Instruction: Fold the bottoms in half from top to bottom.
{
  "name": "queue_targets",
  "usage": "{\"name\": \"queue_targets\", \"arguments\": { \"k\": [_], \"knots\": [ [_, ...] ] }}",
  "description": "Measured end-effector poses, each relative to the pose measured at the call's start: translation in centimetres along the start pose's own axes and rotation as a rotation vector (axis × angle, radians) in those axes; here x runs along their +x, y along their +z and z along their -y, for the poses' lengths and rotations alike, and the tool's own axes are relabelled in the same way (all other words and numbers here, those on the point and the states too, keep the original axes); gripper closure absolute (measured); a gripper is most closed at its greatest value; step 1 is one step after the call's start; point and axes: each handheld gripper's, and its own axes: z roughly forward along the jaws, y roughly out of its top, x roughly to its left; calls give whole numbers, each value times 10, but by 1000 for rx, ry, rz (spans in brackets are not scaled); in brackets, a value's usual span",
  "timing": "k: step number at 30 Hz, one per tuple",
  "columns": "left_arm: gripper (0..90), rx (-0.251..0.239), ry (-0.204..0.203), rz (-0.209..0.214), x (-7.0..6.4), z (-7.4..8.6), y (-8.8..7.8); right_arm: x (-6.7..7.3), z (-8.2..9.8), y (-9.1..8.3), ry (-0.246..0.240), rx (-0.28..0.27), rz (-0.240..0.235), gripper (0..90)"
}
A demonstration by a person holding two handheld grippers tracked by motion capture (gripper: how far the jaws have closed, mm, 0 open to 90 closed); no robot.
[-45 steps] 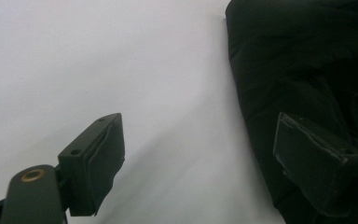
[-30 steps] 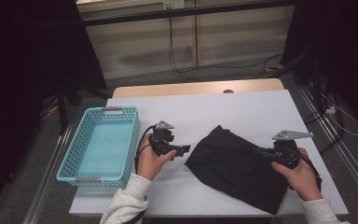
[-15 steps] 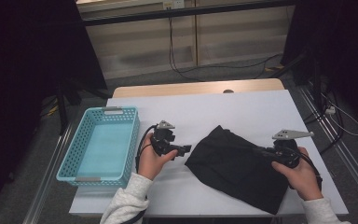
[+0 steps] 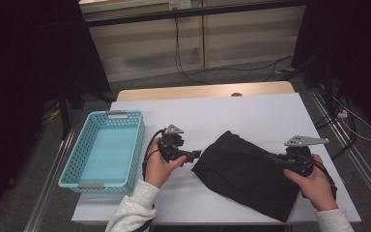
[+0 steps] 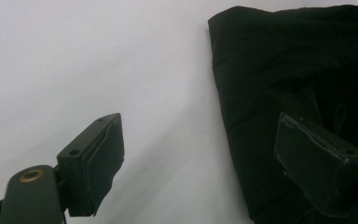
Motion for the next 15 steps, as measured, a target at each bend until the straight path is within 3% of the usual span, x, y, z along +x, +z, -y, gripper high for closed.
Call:
{"name": "queue_targets", "arguments": {
  "k": [3, 10, 15],
  "knots": [
    [160, 2, 1, 10, 1, 0, 0, 0, -1, -2, 3, -7, -5, 851],
    [160, 1, 5, 10, -1, 1, -1, -1, -5, -26, 19, -16, 3, 851],
    [163, 17, 0, 21, -4, 5, 3, -13, 16, -19, 45, 63, 11, 848]
  ]
}}
